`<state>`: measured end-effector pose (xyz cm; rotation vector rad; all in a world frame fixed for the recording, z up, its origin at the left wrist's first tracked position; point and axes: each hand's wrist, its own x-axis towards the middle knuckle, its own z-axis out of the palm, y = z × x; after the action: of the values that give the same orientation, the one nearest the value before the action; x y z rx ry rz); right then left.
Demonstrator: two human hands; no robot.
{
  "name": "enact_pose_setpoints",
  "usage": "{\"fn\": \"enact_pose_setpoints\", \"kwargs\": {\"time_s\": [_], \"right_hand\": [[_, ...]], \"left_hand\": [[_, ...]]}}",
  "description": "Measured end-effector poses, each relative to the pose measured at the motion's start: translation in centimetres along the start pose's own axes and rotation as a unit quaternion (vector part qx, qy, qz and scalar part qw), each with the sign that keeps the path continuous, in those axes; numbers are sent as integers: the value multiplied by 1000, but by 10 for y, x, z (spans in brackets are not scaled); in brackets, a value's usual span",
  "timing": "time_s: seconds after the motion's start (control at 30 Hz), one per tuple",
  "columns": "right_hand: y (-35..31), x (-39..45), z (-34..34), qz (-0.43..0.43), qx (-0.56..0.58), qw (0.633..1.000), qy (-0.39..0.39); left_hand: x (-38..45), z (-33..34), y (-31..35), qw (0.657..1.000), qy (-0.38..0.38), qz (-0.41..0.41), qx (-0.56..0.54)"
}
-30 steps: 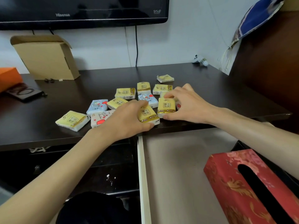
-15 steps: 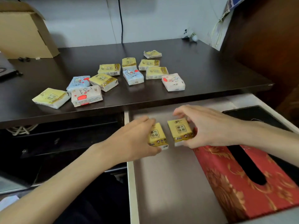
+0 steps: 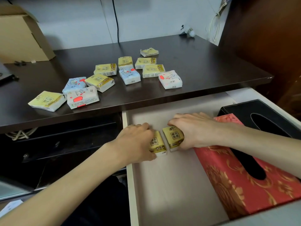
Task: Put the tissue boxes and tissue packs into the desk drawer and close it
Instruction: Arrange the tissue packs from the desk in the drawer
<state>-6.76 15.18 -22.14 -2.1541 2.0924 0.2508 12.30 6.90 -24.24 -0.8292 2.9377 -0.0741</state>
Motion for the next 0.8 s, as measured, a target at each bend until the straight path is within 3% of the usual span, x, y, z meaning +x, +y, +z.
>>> {"fn": "enact_pose_setpoints", "kwargs": {"time_s": [0.6, 0.8], "right_hand": [[-2, 0, 4, -14, -25, 999, 17], [-3, -4, -13, 12, 72, 997, -18]], "left_hand": [[5, -3, 1, 999, -17, 12, -30], [0, -13, 2, 997, -25, 6, -72]]}}
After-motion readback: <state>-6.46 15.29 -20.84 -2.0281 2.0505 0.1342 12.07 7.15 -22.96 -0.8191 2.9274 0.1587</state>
